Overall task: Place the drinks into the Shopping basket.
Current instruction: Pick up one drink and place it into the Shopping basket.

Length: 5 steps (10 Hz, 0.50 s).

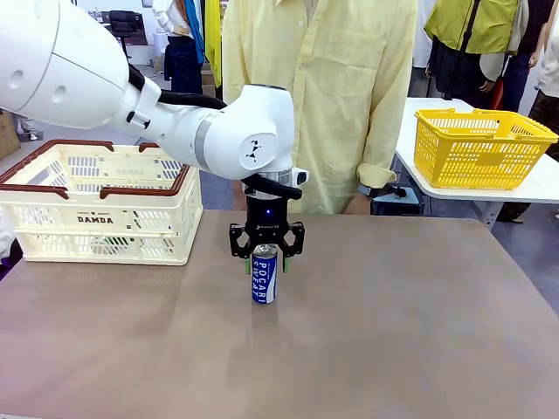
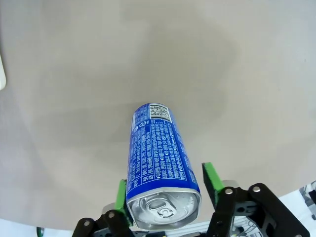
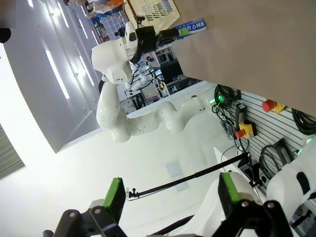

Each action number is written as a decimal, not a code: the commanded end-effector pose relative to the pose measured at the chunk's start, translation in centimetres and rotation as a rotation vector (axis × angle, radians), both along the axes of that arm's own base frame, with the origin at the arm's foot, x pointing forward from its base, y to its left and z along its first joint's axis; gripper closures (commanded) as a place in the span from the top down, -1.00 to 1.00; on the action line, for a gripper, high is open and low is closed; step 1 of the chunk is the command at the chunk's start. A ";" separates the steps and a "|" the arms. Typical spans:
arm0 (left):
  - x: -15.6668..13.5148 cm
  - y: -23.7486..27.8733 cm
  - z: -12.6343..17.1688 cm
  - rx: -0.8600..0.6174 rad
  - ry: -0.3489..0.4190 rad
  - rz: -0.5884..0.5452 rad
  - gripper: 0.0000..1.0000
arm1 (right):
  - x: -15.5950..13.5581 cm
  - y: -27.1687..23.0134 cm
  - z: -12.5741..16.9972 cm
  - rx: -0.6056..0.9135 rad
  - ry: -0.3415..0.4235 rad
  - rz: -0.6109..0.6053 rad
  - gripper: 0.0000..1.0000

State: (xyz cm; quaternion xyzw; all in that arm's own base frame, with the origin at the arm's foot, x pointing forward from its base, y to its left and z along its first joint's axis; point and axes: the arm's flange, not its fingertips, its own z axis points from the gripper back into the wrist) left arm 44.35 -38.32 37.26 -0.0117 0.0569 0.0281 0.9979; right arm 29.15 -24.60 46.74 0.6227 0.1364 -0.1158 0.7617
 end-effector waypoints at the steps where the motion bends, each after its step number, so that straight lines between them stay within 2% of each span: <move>1: -0.7 0.5 0.1 0.031 -0.047 0.041 -1.00 | -0.1 -0.1 0.2 -0.007 0.001 0.003 1.00; 5: -1.5 1.3 1.4 0.061 -0.129 0.019 -1.00 | -0.1 -0.1 0.2 -0.007 0.001 0.003 1.00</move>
